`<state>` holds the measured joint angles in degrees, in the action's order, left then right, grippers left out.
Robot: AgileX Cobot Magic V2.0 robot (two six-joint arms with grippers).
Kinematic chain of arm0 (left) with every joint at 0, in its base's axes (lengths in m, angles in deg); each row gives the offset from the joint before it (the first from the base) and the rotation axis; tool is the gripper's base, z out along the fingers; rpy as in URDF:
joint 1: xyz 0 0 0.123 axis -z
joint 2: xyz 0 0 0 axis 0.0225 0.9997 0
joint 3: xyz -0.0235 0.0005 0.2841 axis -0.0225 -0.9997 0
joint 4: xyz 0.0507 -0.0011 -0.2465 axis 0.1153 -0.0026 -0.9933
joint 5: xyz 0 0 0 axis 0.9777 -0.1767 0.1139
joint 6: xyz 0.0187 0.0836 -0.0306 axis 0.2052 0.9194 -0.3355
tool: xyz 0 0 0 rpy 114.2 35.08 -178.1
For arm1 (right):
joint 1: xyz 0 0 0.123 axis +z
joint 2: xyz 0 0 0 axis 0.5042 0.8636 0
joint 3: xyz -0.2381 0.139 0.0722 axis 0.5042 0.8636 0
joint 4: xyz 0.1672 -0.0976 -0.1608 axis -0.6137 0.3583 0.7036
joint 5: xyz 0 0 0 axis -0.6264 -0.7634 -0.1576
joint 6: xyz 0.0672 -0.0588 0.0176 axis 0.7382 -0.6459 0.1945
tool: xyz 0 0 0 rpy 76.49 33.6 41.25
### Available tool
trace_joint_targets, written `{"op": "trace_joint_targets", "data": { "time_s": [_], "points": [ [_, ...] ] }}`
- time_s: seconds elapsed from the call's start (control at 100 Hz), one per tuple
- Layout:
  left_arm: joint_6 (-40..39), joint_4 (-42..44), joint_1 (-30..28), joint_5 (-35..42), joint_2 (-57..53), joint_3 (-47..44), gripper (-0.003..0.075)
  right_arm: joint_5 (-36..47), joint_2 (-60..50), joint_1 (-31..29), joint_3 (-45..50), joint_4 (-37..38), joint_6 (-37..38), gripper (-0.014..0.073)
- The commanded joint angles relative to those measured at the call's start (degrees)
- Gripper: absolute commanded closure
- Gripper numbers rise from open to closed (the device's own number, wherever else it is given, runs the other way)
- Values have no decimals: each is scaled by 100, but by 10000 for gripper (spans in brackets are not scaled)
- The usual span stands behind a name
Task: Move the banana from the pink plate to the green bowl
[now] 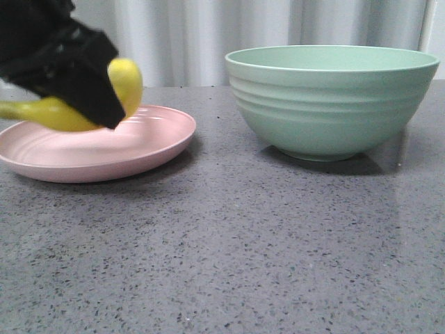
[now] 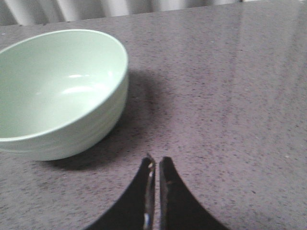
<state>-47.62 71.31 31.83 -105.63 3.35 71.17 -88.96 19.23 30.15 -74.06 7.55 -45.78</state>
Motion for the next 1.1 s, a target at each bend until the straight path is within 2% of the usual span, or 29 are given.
{"op": "trace_joint_targets", "data": {
  "time_s": [0.0,0.07,0.19,0.28,0.54,0.77,1.0,1.09],
  "points": [
    [147,-43,201,146,-383,289,739,-28,317,225,-557,-190,-63,607],
    [216,-56,432,135,-546,303,739,-214,599,448,-875,-442,-95,505],
    [216,-56,991,121,-758,341,739,-342,1129,850,-1398,-1003,-95,270],
    [216,-56,1348,170,-816,358,738,-378,1656,1114,-1824,-1361,-95,179],
    [216,-65,2217,541,-825,368,738,-378,3266,1696,-2907,-1911,-95,175],
    [216,-65,2273,587,-825,368,739,-385,4425,2048,-3686,-2366,-95,175],
    [216,-65,2273,587,-825,368,738,-405,5036,2065,-4064,-2644,-95,178],
    [216,-65,2273,587,-825,368,738,-448,5089,2065,-4064,-2644,-95,253]
  ]
}}
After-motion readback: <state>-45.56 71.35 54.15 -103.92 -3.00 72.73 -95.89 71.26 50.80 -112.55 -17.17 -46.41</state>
